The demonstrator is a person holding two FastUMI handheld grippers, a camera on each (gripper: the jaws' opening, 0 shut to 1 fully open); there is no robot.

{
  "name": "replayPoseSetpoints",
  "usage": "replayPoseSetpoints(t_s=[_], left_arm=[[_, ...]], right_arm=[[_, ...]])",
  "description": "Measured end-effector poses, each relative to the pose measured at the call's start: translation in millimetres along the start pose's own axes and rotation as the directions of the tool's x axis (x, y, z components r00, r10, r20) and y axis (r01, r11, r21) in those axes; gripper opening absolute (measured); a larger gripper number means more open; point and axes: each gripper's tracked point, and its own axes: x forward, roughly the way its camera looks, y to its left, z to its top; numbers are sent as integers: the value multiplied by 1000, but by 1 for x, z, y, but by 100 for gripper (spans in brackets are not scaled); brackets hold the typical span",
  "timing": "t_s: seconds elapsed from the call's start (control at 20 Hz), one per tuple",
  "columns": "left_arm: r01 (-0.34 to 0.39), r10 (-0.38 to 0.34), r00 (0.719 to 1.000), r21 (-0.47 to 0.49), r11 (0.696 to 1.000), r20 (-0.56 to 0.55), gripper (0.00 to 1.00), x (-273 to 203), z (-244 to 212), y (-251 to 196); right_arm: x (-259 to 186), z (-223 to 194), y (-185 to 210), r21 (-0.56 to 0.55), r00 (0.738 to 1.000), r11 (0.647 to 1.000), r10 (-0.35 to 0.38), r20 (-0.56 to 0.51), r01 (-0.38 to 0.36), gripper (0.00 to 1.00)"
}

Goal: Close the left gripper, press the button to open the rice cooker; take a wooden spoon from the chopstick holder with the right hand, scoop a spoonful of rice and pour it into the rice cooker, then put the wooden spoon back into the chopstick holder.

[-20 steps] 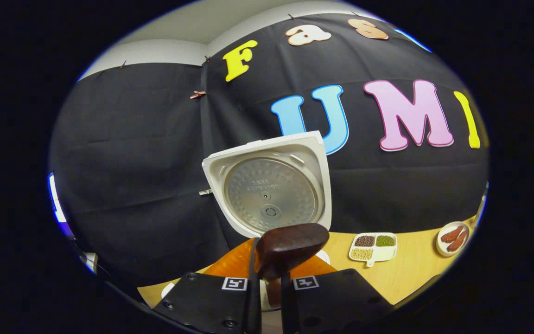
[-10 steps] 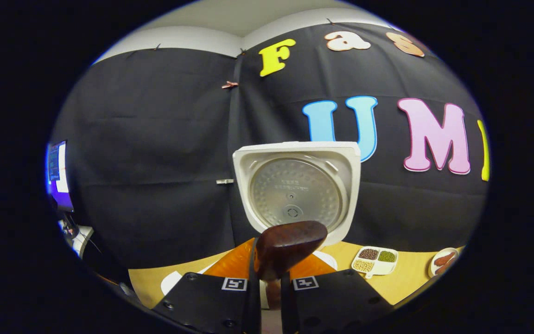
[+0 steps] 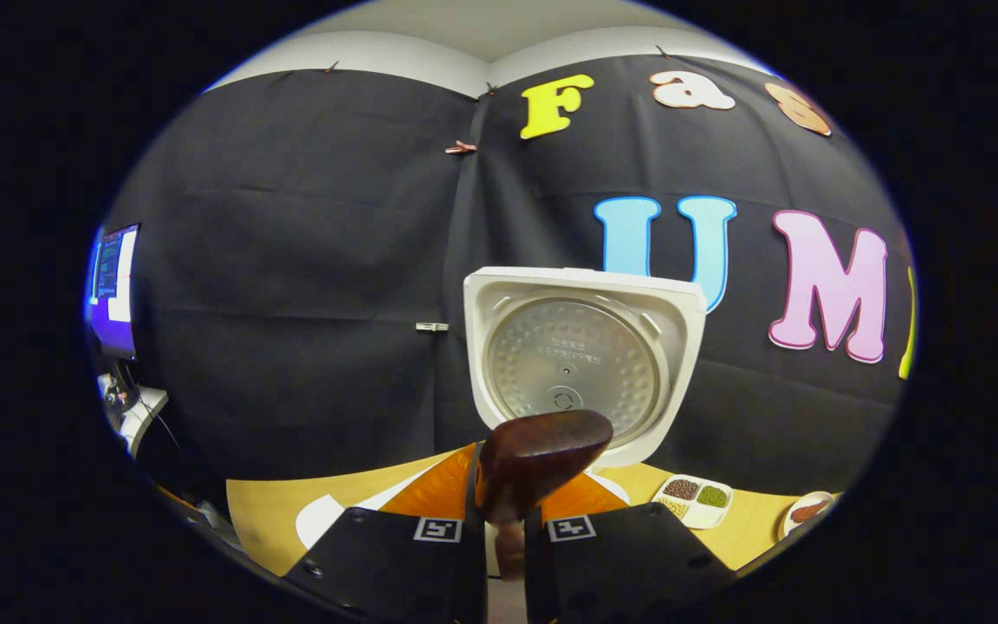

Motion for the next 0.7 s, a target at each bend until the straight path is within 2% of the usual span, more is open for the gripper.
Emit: replayPoseSetpoints(t_s=[0.35,0.55,0.7], left_arm=[[75,-76,997,63,995,15,95,-6,14,-45],[139,-143,989,110,984,31,95,-10,25,-92],[192,-199,980,147,970,31,95,-16,24,-133]], right_arm=[[-30,54,-48,23,991,994,-107,76,106,21],[-75,83,-94,38,974,980,-196,115,193,21],[-124,91,-139,43,954,961,-276,119,272,21]])
